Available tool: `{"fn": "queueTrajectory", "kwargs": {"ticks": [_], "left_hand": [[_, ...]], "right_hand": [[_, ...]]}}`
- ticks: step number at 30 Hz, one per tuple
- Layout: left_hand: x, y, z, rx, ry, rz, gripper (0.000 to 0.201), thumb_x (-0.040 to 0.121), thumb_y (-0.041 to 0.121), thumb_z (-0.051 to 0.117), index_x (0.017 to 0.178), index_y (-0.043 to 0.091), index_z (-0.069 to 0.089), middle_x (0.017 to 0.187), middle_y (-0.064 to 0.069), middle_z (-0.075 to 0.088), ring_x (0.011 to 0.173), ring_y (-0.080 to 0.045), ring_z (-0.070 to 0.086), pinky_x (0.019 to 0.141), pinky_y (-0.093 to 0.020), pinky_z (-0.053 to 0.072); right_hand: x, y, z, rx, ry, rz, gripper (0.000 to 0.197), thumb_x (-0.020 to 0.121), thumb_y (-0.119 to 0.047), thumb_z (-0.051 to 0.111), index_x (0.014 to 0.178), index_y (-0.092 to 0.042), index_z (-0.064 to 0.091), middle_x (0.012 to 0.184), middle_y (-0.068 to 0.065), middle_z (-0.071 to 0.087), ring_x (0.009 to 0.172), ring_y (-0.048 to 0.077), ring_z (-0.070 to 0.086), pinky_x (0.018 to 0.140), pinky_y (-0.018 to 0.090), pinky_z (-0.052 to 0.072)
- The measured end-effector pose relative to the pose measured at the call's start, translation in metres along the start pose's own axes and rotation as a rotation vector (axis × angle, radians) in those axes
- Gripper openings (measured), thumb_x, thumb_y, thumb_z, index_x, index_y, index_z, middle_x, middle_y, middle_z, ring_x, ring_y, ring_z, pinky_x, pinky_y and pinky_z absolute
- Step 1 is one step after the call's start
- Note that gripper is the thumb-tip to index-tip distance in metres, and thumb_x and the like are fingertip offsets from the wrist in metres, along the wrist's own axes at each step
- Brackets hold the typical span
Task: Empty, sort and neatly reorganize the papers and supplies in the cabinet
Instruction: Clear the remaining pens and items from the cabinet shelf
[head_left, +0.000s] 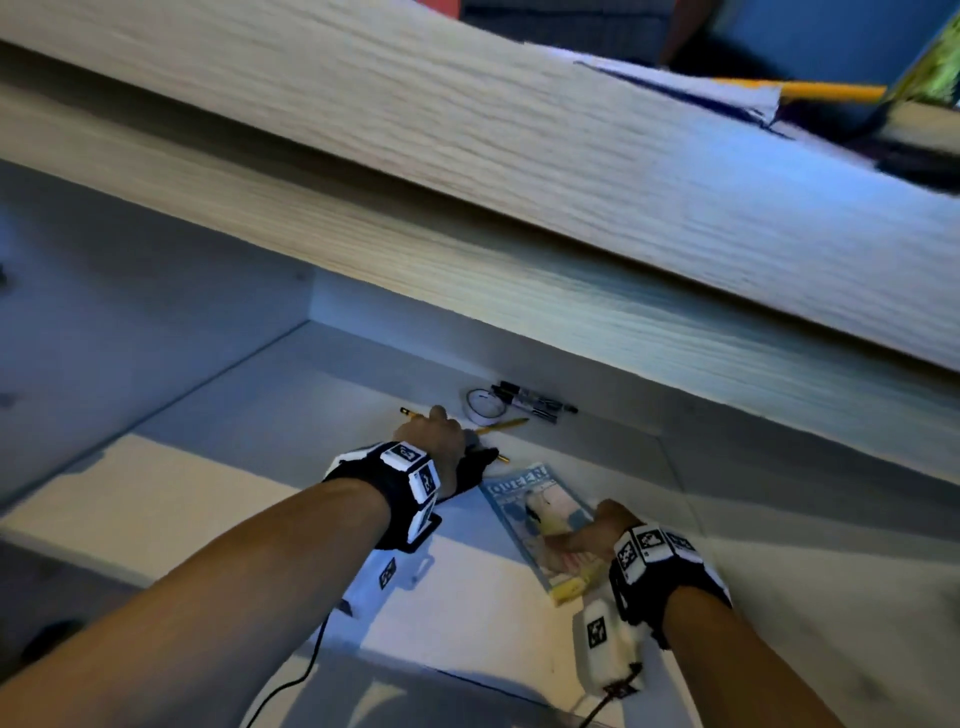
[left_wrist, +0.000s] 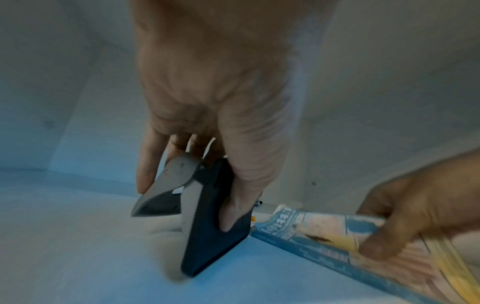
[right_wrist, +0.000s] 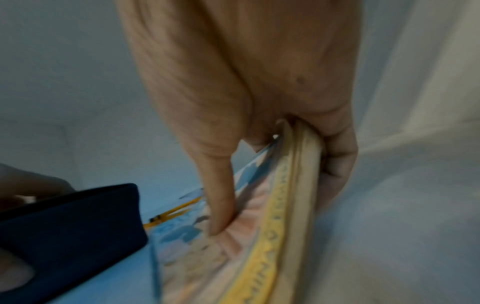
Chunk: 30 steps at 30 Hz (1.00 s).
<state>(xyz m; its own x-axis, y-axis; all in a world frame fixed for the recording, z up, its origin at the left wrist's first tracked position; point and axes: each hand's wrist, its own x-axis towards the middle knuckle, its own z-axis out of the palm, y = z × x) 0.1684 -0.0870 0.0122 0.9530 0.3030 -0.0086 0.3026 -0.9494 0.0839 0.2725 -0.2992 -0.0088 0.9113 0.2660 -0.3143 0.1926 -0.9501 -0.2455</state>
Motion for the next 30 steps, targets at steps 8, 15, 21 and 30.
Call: {"fn": "queueTrajectory", "kwargs": {"ticks": [8, 15, 21, 30], "left_hand": [[-0.069, -0.016, -0.062, 0.064, 0.124, 0.167, 0.052, 0.096, 0.05, 0.044, 0.137, 0.019, 0.041, 0.138, -0.012, 0.035, 0.126, -0.035, 0.037, 0.089, -0.044, 0.047], [-0.158, -0.011, -0.128, 0.201, 0.274, 0.315, 0.041, 0.081, 0.043, 0.061, 0.112, 0.017, 0.062, 0.114, -0.007, 0.057, 0.102, -0.028, 0.059, 0.082, -0.038, 0.053], [-0.241, 0.001, -0.177, 0.234, 0.331, 0.398, 0.03, 0.073, 0.03, 0.064, 0.101, 0.019, 0.064, 0.102, -0.008, 0.064, 0.099, -0.03, 0.061, 0.072, -0.032, 0.048], [-0.327, -0.005, -0.283, 0.243, 0.675, 0.421, 0.062, 0.061, 0.047, 0.076, 0.121, 0.047, 0.062, 0.106, -0.001, 0.071, 0.102, -0.026, 0.063, 0.08, -0.032, 0.052]], "right_hand": [[-0.106, -0.057, -0.046, -0.26, 0.396, -0.181, 0.04, 0.094, -0.02, 0.049, 0.133, -0.012, 0.047, 0.137, 0.012, 0.05, 0.125, 0.029, 0.051, 0.098, 0.031, 0.043], [-0.245, -0.066, -0.072, -0.544, 0.734, -0.387, 0.029, 0.088, -0.019, 0.051, 0.118, -0.016, 0.049, 0.108, 0.01, 0.063, 0.102, 0.032, 0.061, 0.07, 0.035, 0.042], [-0.334, -0.065, -0.092, -0.564, 0.907, -0.529, 0.024, 0.087, -0.022, 0.054, 0.109, -0.025, 0.047, 0.093, 0.004, 0.065, 0.089, 0.032, 0.063, 0.064, 0.035, 0.044], [-0.422, -0.077, -0.178, -0.167, 1.367, -0.762, 0.024, 0.079, -0.021, 0.069, 0.101, -0.021, 0.06, 0.081, 0.01, 0.069, 0.081, 0.036, 0.063, 0.067, 0.04, 0.051]]}}
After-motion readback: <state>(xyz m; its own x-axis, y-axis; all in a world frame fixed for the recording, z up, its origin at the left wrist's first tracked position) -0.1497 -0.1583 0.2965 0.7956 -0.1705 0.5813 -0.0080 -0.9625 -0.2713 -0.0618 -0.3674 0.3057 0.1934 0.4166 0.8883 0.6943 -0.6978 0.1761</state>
